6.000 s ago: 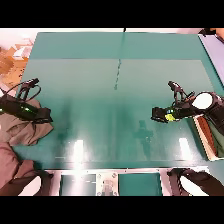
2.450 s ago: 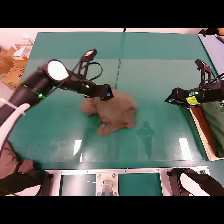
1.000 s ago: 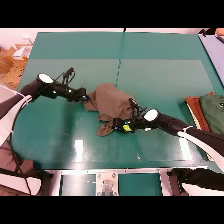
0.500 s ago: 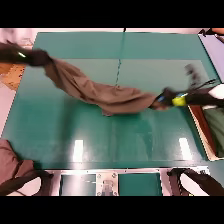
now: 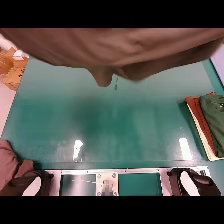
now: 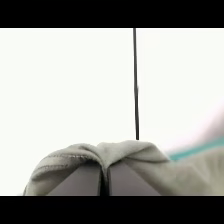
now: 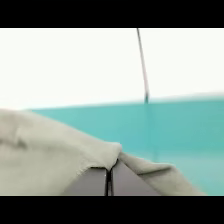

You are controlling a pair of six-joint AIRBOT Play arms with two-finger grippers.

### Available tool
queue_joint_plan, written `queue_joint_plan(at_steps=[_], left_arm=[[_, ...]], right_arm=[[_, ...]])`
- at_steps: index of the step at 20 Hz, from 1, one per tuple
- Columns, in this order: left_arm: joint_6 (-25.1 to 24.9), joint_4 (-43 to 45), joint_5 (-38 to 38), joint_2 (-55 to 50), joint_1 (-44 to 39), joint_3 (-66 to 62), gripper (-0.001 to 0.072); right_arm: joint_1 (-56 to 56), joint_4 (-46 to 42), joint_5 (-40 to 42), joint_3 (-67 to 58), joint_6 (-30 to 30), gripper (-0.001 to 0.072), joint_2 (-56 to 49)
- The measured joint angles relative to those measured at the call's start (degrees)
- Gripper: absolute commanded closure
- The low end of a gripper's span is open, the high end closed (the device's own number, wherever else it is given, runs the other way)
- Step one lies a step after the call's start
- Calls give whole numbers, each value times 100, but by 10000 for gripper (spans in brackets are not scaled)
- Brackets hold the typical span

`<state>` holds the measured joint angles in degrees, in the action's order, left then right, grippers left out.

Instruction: Fold the shirts.

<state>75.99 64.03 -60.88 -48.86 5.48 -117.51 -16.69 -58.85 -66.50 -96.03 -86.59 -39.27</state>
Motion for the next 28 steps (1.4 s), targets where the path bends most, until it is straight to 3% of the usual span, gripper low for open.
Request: queue_joint_plan(at_steps=[5, 9, 16, 17, 18, 19, 23, 28], left_arm=[[332, 33, -461, 81, 2, 227, 680], [326, -22, -389, -195, 4, 1963, 680], [-1130, -1733, 514, -2297, -7, 4793, 678], [-1314, -2000, 538, -2680, -2, 4940, 578], [-1475, -2332, 619, -3053, -4, 5036, 226], [-1585, -2553, 619, -3348, -7, 5088, 58], [-1576, -2872, 133, -3906, 256, 4824, 58], [-516, -1810, -1598, -3679, 887, 4778, 58]], right_arm=[[-26, -155, -262, -136, 20, 698, 343], [-26, 387, -444, 1434, 293, 697, 455], [-31, 1764, 697, 6170, 1211, 697, 131], [-31, 1991, 901, 6596, 1357, 697, 2], [-28, 2149, 1095, 6931, 1499, 697, -160], [-31, 2251, 1263, 7149, 1620, 697, -317], [-37, 2227, 1574, 7217, 1853, 697, -730], [-37, 1770, 1491, 6848, 1932, 697, -874]])
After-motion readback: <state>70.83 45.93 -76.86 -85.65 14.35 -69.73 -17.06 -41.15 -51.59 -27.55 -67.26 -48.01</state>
